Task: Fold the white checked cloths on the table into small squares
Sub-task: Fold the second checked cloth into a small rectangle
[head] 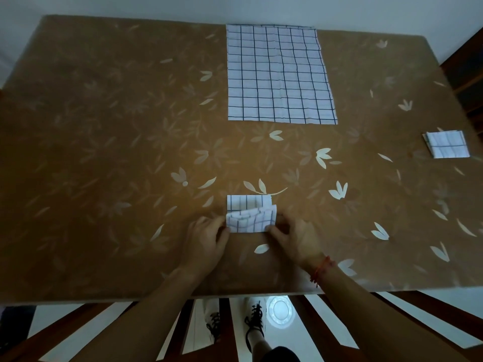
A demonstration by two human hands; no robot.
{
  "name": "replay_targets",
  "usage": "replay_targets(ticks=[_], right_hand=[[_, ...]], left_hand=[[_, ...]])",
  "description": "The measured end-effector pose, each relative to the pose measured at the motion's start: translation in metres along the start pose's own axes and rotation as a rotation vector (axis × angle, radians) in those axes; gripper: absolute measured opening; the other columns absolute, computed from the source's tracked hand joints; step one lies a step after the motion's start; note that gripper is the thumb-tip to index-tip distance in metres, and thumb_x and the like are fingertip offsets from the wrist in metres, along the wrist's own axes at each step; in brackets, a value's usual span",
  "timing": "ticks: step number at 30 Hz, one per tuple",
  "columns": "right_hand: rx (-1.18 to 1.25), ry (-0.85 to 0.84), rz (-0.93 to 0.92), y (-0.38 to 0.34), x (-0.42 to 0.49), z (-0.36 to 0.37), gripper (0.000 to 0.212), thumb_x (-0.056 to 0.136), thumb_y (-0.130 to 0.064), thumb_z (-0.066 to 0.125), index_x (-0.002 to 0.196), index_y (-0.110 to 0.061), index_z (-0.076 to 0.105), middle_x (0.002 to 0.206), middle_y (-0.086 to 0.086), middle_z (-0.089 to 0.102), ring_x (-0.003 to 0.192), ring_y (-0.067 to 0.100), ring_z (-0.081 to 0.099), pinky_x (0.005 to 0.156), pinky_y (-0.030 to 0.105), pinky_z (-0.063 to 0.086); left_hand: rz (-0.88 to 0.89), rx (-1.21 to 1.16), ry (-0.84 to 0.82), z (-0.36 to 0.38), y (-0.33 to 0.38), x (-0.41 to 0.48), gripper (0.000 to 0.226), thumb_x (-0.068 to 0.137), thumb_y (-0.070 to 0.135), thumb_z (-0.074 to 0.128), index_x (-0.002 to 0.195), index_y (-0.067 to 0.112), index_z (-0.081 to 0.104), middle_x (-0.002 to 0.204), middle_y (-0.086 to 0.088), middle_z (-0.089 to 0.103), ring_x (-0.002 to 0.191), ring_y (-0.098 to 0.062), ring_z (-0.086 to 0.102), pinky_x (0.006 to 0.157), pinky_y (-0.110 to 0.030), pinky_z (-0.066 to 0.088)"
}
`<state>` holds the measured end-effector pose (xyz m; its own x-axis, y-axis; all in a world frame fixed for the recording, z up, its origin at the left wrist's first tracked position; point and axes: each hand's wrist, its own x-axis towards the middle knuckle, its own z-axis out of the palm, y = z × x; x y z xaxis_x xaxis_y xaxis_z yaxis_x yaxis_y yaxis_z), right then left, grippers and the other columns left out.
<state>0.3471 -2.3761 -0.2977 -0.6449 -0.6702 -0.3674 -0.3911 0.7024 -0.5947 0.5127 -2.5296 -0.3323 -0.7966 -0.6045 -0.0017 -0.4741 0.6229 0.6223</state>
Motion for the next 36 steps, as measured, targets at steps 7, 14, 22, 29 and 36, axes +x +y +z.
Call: replay_targets(ticks=[7, 14, 22, 29, 36], right_hand=[[0.04, 0.104, 0.064, 0.0, 0.018, 0.01, 0.039, 0.088, -0.037, 0.065, 0.125, -0.032, 0.053, 0.102, -0.007, 0.069, 0.088, 0.014, 0.065, 0.077, 0.035, 0.057], [0.068, 0.114, 0.057, 0.0, 0.024, 0.011, 0.039, 0.089, -0.031, 0.065, 0.125, -0.031, 0.051, 0.078, -0.011, 0.063, 0.069, 0.006, 0.058, 0.069, 0.033, 0.056], [-0.007, 0.093, 0.027, 0.001, 0.027, 0.011, 0.043, 0.089, -0.031, 0.063, 0.129, -0.031, 0.046, 0.09, -0.004, 0.068, 0.078, 0.018, 0.066, 0.068, 0.041, 0.057], [-0.271, 0.31, -0.51, -0.031, 0.026, 0.032, 0.04, 0.087, -0.016, 0.06, 0.126, -0.008, 0.055, 0.13, 0.012, 0.053, 0.113, 0.028, 0.053, 0.092, 0.039, 0.049], [-0.368, 0.051, -0.558, -0.025, 0.043, 0.078, 0.054, 0.101, -0.017, 0.031, 0.151, -0.002, 0.022, 0.161, 0.013, 0.016, 0.15, 0.023, 0.01, 0.121, 0.04, 0.014]], left_hand=[[-0.09, 0.022, 0.025, 0.003, 0.002, 0.017, 0.021, 0.092, 0.027, 0.055, 0.113, 0.028, 0.06, 0.088, 0.015, 0.059, 0.087, -0.01, 0.048, 0.086, -0.031, 0.036], [0.015, 0.191, 0.022, 0.008, -0.003, 0.024, 0.041, 0.09, 0.03, 0.046, 0.127, 0.015, 0.054, 0.124, -0.004, 0.058, 0.113, -0.021, 0.049, 0.096, -0.04, 0.039], [0.229, 0.437, -0.14, 0.014, -0.007, 0.025, 0.049, 0.097, 0.023, 0.027, 0.139, 0.004, 0.045, 0.148, -0.012, 0.041, 0.14, -0.023, 0.031, 0.114, -0.041, 0.019], [0.233, 0.431, -0.168, 0.02, -0.013, 0.025, 0.05, 0.098, 0.022, 0.026, 0.144, 0.005, 0.037, 0.152, -0.011, 0.034, 0.144, -0.022, 0.021, 0.117, -0.042, 0.016], [0.267, 0.384, -0.183, 0.022, -0.018, 0.023, 0.05, 0.099, 0.022, 0.028, 0.145, 0.002, 0.034, 0.153, -0.013, 0.029, 0.146, -0.022, 0.016, 0.116, -0.047, 0.021]])
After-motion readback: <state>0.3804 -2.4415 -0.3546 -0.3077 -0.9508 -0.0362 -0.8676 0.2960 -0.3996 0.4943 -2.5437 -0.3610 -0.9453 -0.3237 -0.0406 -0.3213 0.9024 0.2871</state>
